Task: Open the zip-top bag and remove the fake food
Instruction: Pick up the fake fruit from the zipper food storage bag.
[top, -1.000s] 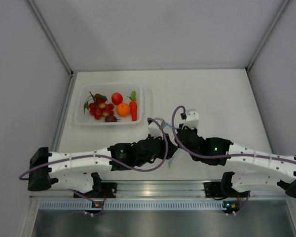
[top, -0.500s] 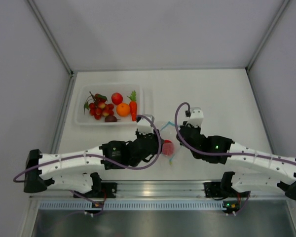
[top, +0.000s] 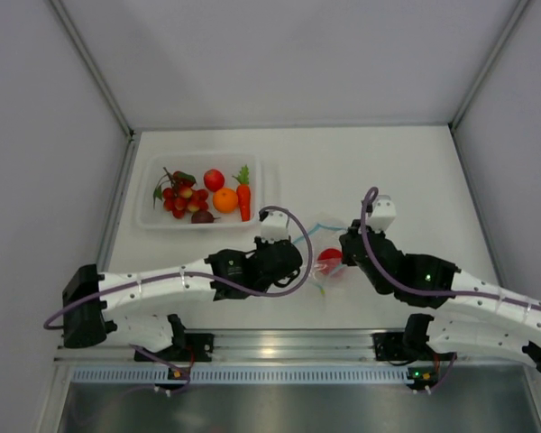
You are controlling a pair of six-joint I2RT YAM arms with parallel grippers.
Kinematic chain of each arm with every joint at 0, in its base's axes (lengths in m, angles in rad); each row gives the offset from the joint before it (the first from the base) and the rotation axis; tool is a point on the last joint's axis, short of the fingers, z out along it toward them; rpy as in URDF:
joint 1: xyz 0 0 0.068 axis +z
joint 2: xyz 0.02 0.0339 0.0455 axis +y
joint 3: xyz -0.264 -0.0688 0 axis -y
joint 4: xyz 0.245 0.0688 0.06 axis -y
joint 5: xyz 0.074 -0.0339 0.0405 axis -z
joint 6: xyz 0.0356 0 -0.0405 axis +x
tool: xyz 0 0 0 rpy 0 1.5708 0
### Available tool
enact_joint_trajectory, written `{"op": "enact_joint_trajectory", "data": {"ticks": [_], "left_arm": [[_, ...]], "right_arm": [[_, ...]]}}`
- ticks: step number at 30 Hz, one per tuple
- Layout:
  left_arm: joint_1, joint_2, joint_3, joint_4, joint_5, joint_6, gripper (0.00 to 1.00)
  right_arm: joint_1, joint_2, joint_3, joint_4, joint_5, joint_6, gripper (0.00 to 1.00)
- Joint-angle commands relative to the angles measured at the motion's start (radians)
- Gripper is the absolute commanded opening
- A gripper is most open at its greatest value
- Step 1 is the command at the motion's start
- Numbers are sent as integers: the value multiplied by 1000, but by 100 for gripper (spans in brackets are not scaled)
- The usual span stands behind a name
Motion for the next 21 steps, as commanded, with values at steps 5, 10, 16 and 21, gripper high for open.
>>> {"op": "enact_joint_trajectory", "data": {"ticks": [5,10,16,21], "left_arm": [[11,23,114,-9,-41,70,0],[13,56,284,-82,-104,185,0],[34,159,565,-245,-150,338,0],[68,299,682,-349,78,459,0]], "right_arm": [[-30,-81,-55,19,-87,-30,18],[-37,-147,-55,47,-154,-53,39],[-60,-173,2,91,-251,-111,49],[-62,-253,-29,85,-230,-64,45]]}}
